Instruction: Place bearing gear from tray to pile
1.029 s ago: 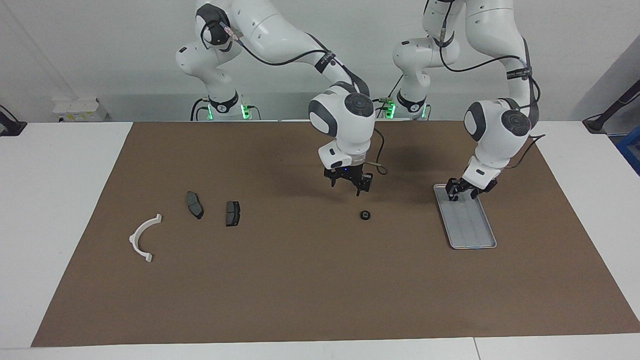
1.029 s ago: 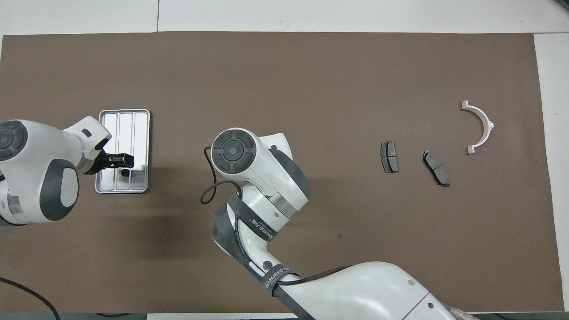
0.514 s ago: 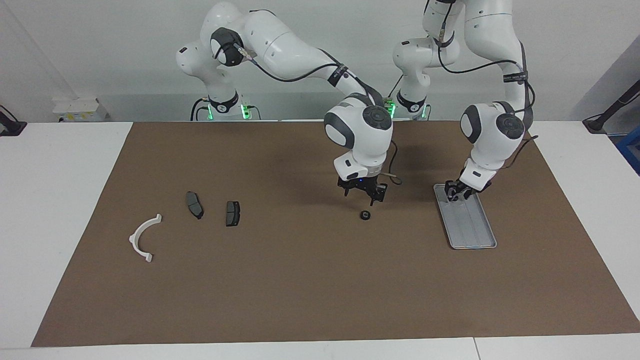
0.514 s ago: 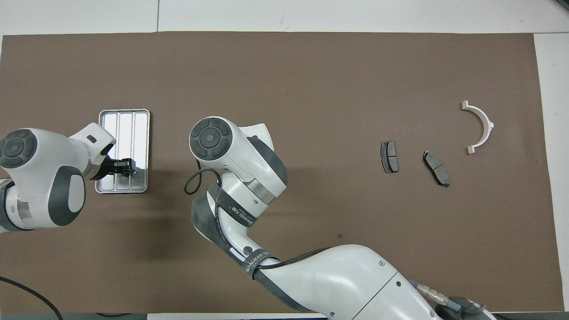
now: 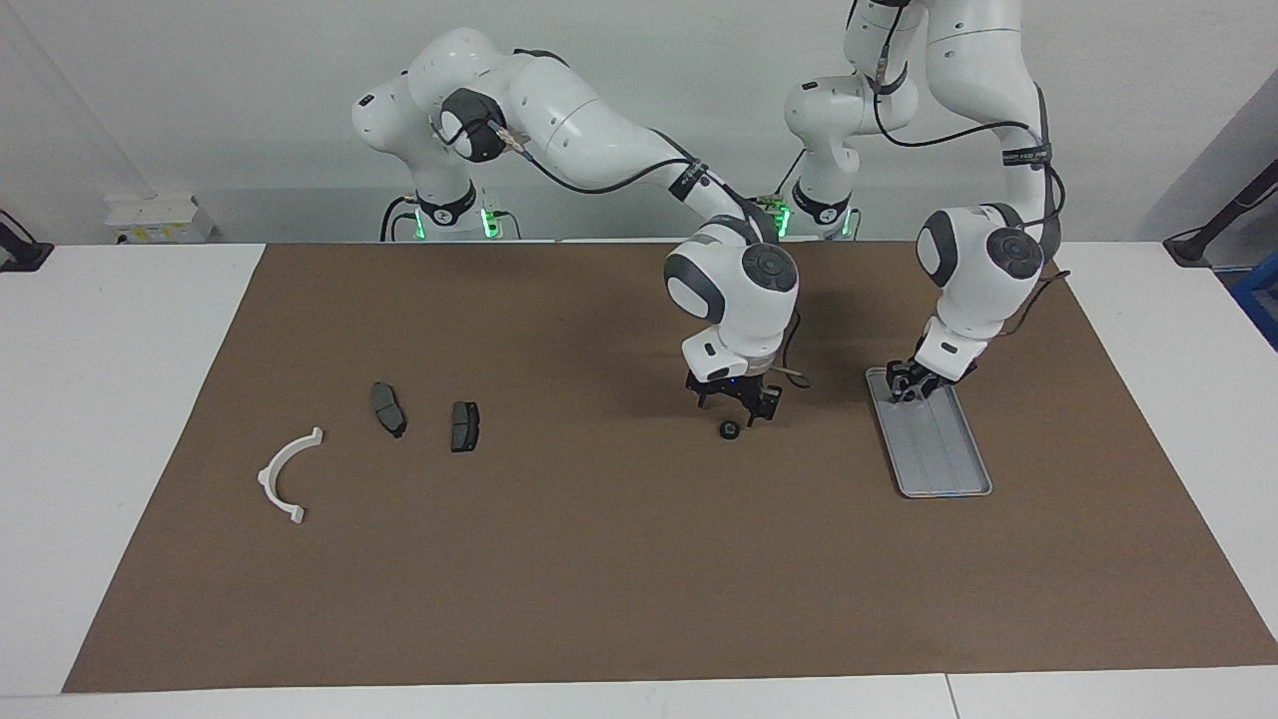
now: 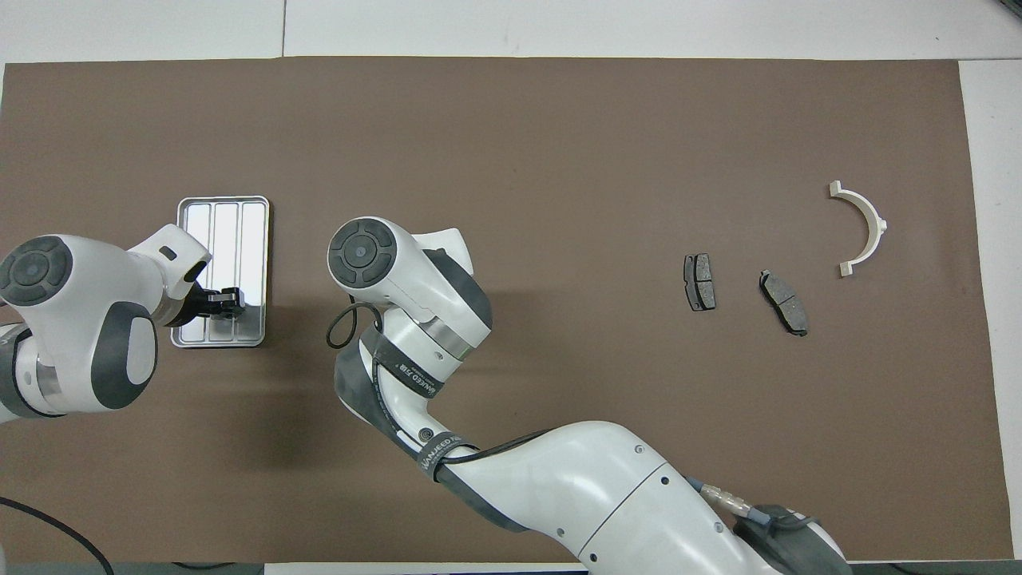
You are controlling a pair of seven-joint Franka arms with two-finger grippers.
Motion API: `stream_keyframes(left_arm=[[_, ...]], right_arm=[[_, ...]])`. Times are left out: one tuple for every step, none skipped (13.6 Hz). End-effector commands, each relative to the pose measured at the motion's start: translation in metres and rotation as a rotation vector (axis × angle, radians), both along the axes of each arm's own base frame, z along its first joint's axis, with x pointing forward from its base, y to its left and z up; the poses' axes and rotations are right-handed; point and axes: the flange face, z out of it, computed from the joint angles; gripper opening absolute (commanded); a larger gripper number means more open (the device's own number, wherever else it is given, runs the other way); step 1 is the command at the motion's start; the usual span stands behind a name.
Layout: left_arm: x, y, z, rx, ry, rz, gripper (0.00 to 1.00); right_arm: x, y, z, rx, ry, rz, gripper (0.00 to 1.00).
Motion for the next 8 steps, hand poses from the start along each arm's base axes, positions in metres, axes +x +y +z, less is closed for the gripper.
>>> stream_keyframes(left_arm=[[-0.007,0.000,-0.004,0.005,-0.007,0.012,0.49],[-0.008,0.000,-0.004,0.005,-0.007,0.012,0.38],[-0.008,0.000,-0.004,0.006,-0.004,0.012,0.23],[-0.007,0.001,-0.003,0.006,-0.001,0.012,0.10],[-0.003,0.001,0.002,0.006,0.001,0.014,0.03],[0.003,0.001,0.014,0.008,0.013,0.013,0.01],[0.010,0.001,0.034,0.010,0.039,0.013,0.01],[0.016,0.002,0.057,0.013,0.068,0.015,0.01]], right_arm=[[0.008,0.001,-0.003,-0.026,-0.018,-0.026,0.90],[0.010,-0.002,-0.003,-0.028,-0.022,-0.030,0.90],[0.013,-0.004,-0.002,-0.026,-0.028,-0.033,0.90],[0.015,-0.005,-0.003,-0.024,-0.029,-0.036,0.86],[0.014,-0.004,-0.002,-0.020,-0.033,-0.034,0.84],[0.012,-0.002,-0.003,-0.018,-0.034,-0.032,0.83],[0.011,-0.001,-0.004,-0.020,-0.033,-0.028,0.82],[0.011,-0.001,-0.004,-0.022,-0.033,-0.027,0.78]])
